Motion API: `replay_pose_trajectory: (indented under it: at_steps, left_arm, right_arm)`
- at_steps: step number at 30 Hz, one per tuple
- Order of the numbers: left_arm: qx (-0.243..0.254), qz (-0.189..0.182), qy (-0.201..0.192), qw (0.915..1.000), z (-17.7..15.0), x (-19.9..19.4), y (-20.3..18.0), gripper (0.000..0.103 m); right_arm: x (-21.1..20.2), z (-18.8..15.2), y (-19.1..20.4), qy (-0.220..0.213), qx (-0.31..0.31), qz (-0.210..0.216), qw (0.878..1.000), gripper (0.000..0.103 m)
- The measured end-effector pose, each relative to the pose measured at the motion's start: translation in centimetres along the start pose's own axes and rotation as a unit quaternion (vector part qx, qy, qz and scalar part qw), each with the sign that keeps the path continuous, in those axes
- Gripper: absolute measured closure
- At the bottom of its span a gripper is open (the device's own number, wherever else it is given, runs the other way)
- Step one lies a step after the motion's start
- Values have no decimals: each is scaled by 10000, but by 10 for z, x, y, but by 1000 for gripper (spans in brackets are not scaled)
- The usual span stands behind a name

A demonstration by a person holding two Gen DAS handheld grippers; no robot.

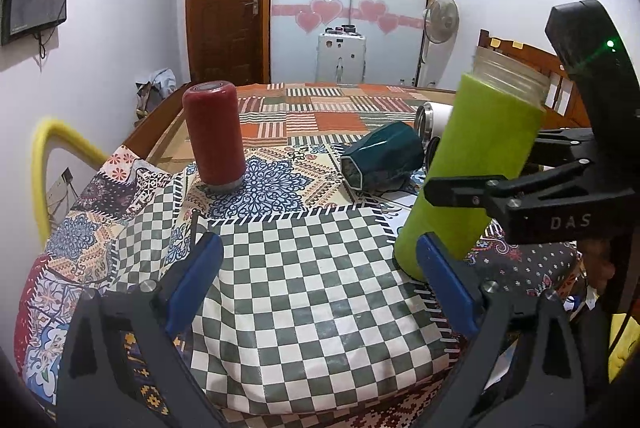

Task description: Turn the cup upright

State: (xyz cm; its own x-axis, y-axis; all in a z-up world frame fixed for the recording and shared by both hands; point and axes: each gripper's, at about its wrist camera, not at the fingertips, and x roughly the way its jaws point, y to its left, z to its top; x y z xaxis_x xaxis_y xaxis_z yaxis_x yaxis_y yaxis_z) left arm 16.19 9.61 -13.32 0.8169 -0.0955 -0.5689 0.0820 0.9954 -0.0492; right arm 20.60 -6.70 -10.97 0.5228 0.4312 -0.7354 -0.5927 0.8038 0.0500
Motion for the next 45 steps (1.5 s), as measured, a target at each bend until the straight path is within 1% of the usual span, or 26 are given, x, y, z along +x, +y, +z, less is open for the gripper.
replay_pose_trajectory:
  at_steps: [7, 11, 13, 16, 18, 23, 27, 29, 31, 33, 35, 38, 41, 43, 44, 45]
  left_arm:
    - [-41, 57, 30, 10000, -2, 3, 5, 5]
    - [-55, 99, -9, 9999, -1, -1, 5, 5]
    - [-41, 125, -66, 9999, 0, -6, 4, 5]
    - [-22, 150, -222, 9996, 4, -19, -2, 5]
    - [-8, 164, -384, 9991, 7, -33, -7, 5]
    - [64, 233, -998, 9947, 17, -80, -26, 5]
    - [81, 303, -1580, 9869, 21, -123, -45, 5]
    - [72, 335, -1766, 9837, 23, -139, -54, 5]
    - [60, 316, -1911, 9810, 24, -153, -62, 5]
    - [71, 309, -2065, 9779, 23, -169, -70, 5]
    - [109, 304, -2194, 9751, 21, -183, -79, 5]
    - [99, 224, -2329, 9722, 19, -200, -89, 5]
    - [107, 239, -2436, 9695, 15, -213, -97, 3]
    - [113, 273, -2481, 9683, 13, -219, -101, 1]
    - [115, 288, -2483, 9682, 12, -222, -102, 1]
    - [121, 292, -2478, 9683, 11, -223, -103, 0]
  right_arm:
    - [9, 0, 2, -21, 0, 51, 10000, 41]
    - [8, -1, -2, 30, 143, 194, 9997, 40]
    - [2, -4, -1, -1, 165, 180, 9997, 39]
    - [-15, -8, 1, -182, 179, 109, 9996, 38]
    - [-31, -11, 0, -375, 237, 47, 9990, 38]
    - [-89, -21, 5, -1106, 408, -192, 9928, 38]
    - [-139, -33, 18, -1779, 443, -480, 9819, 38]
    - [-162, -41, 27, -2090, 467, -613, 9749, 37]
    - [-181, -46, 32, -2353, 498, -696, 9681, 37]
    - [-195, -48, 34, -2561, 533, -757, 9622, 33]
    - [-210, -56, 38, -2781, 562, -814, 9554, 32]
    - [-219, -61, 38, -2994, 584, -863, 9484, 32]
    - [-226, -67, 39, -3138, 651, -851, 9434, 31]
    - [-229, -71, 39, -3220, 674, -918, 9399, 23]
    - [-231, -73, 40, -3266, 683, -963, 9378, 17]
    - [-231, -75, 41, -3302, 691, -1013, 9359, 17]
